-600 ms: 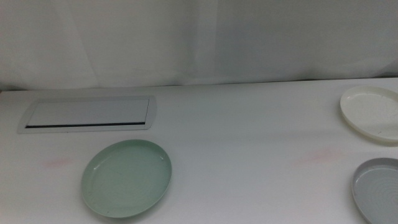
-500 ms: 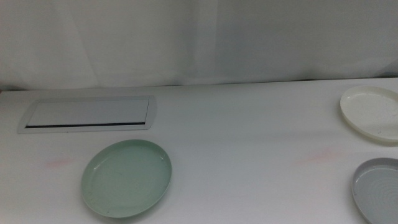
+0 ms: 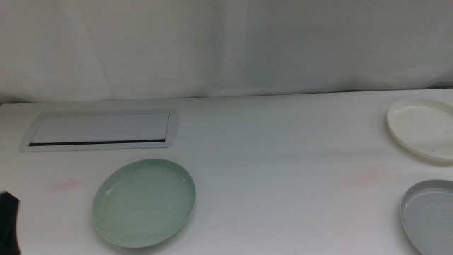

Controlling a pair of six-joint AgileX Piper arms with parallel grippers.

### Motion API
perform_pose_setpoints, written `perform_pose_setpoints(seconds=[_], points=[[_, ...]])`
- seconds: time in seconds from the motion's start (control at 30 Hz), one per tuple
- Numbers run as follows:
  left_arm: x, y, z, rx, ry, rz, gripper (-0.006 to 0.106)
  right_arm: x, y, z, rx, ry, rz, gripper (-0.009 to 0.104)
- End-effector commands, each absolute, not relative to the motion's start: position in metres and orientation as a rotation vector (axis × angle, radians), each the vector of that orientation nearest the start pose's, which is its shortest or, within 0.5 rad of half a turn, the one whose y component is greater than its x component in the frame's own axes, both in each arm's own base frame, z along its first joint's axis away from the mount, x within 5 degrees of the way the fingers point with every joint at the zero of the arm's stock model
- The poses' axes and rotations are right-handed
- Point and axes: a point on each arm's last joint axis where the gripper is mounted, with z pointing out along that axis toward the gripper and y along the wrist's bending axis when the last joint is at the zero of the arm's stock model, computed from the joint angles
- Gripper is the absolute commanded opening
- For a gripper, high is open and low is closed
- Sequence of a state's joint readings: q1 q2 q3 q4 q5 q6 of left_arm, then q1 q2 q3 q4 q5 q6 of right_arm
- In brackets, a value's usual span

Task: Stack the three bowls on top of each other.

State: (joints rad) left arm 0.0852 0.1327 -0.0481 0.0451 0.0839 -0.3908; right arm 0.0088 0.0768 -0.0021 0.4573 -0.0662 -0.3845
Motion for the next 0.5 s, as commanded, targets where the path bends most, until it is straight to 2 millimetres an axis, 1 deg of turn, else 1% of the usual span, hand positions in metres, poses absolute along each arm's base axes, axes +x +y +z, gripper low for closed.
perform_pose_setpoints(seconds=[0.0,0.03,0.13,0.27,0.3,0.43,0.47], points=[[0.066,0.006,0.237,-0.391,1.620,-0.217,0.092,0.063,-0.003,0.204,0.075,1.517,0.026,0.103],[0.066,0.007,0.246,-0.405,1.667,-0.210,0.092,0.063,-0.003,0.204,0.075,1.517,0.026,0.103],[0.070,0.008,0.279,-0.372,1.812,-0.137,0.092,0.063,-0.003,0.204,0.077,1.514,0.025,0.103],[0.090,0.010,0.310,-0.289,2.042,-0.034,0.092,0.063,-0.003,0.204,0.078,1.514,0.026,0.103],[0.105,0.010,0.325,-0.262,2.128,-0.028,0.092,0.063,-0.003,0.204,0.093,1.513,0.042,0.103],[0.137,0.009,0.342,-0.227,2.269,-0.059,0.092,0.063,-0.003,0.204,0.096,1.513,0.045,0.103],[0.147,0.009,0.342,-0.224,2.315,-0.074,0.092,0.063,-0.003,0.204,0.096,1.513,0.045,0.103]])
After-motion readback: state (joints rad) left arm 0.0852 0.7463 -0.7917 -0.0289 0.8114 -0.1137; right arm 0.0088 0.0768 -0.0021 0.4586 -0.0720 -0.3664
